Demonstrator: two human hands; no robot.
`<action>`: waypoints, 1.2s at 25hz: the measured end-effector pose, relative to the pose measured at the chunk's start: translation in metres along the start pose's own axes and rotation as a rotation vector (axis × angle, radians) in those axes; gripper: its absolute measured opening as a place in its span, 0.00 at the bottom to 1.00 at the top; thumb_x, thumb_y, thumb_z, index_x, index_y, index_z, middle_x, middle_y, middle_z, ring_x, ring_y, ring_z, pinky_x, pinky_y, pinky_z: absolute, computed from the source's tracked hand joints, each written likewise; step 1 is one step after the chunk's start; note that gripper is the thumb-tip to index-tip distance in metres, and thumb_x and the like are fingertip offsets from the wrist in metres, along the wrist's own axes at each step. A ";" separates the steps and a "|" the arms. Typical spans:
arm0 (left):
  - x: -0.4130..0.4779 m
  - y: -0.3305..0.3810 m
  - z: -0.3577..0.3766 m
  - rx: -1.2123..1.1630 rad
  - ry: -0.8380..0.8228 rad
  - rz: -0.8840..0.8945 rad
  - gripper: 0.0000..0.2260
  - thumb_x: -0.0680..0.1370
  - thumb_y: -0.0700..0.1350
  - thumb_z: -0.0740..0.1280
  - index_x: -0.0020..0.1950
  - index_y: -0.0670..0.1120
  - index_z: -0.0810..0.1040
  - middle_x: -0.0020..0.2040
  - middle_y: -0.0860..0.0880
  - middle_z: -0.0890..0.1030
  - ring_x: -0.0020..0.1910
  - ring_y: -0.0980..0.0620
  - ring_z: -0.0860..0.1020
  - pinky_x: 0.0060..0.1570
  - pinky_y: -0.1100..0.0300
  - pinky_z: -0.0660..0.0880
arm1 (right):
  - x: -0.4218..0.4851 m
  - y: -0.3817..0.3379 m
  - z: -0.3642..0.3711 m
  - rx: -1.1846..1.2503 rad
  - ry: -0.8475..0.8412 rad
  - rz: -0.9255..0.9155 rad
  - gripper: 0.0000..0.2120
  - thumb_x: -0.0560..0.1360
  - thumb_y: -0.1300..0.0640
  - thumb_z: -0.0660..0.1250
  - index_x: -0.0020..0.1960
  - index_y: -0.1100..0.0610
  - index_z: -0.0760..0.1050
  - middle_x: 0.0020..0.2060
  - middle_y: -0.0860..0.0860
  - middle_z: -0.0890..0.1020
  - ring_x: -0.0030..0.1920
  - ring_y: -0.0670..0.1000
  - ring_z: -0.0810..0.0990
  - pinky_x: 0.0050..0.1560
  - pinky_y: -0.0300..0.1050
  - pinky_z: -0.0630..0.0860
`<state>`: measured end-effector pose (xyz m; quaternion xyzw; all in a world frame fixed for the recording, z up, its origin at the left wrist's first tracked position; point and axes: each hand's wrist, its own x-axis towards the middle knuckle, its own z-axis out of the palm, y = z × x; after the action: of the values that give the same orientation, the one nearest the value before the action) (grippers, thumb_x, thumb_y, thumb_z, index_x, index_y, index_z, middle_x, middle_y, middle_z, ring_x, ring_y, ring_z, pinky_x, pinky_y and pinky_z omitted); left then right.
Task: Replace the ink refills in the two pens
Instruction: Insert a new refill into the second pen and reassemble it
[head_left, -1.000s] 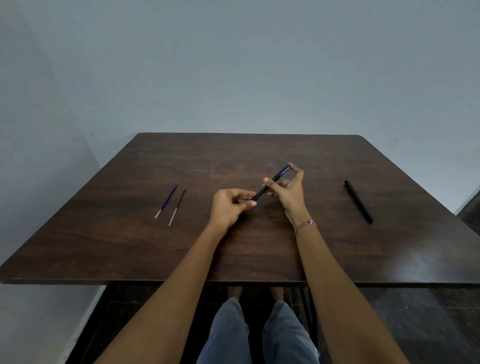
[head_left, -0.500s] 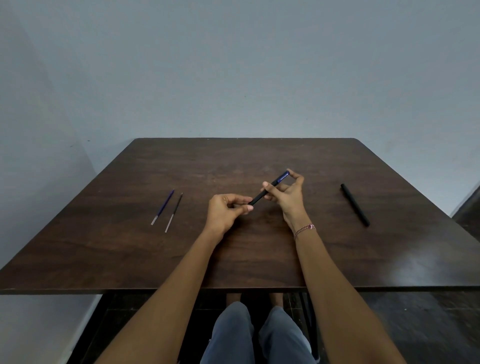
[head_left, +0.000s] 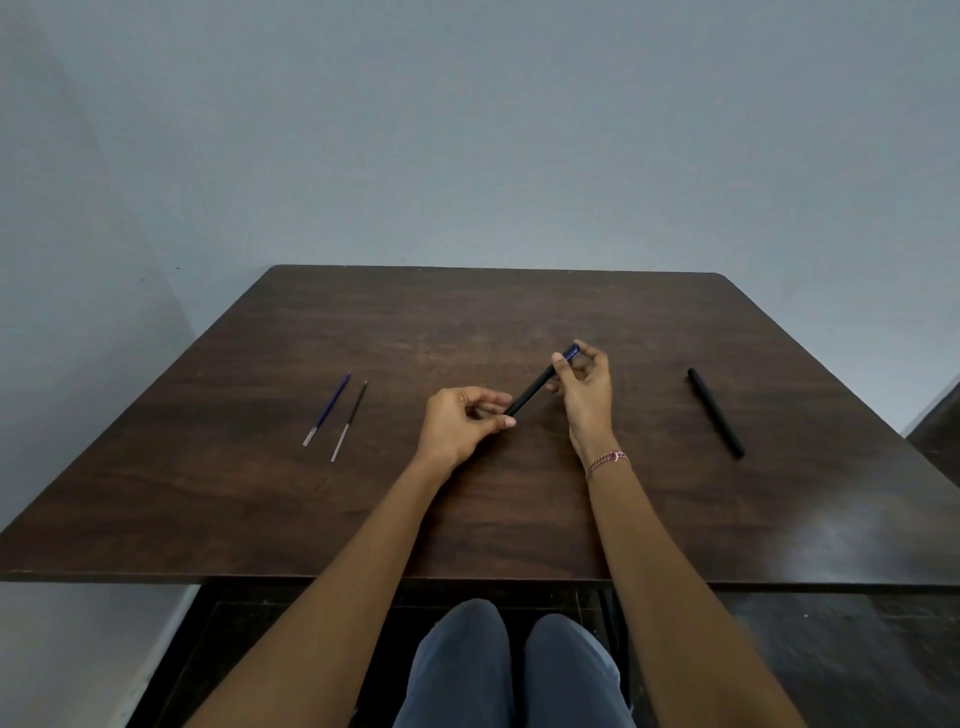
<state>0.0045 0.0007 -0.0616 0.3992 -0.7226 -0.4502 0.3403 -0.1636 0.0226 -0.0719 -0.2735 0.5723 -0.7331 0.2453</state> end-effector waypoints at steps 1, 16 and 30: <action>-0.001 0.000 0.000 0.000 -0.007 -0.001 0.12 0.67 0.39 0.77 0.48 0.50 0.83 0.39 0.55 0.83 0.36 0.61 0.81 0.41 0.68 0.78 | 0.000 0.001 0.000 -0.007 0.014 0.009 0.14 0.77 0.59 0.67 0.60 0.54 0.70 0.44 0.47 0.78 0.35 0.44 0.79 0.35 0.32 0.76; -0.002 0.042 0.058 0.257 -0.150 0.095 0.20 0.68 0.40 0.77 0.60 0.43 0.80 0.48 0.48 0.83 0.33 0.64 0.75 0.38 0.79 0.70 | 0.047 -0.050 -0.060 -0.440 -0.095 0.195 0.13 0.74 0.65 0.70 0.58 0.68 0.78 0.46 0.58 0.82 0.32 0.44 0.79 0.35 0.31 0.78; -0.005 0.082 0.185 0.462 -0.147 0.212 0.23 0.72 0.52 0.72 0.65 0.47 0.77 0.63 0.50 0.78 0.65 0.53 0.71 0.60 0.56 0.72 | 0.100 -0.078 -0.140 -1.472 -0.364 -0.121 0.19 0.82 0.52 0.57 0.57 0.64 0.80 0.56 0.60 0.73 0.64 0.62 0.66 0.63 0.55 0.67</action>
<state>-0.1731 0.0979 -0.0540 0.3545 -0.8668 -0.2630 0.2322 -0.3361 0.0718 -0.0109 -0.5141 0.8482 -0.1177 0.0494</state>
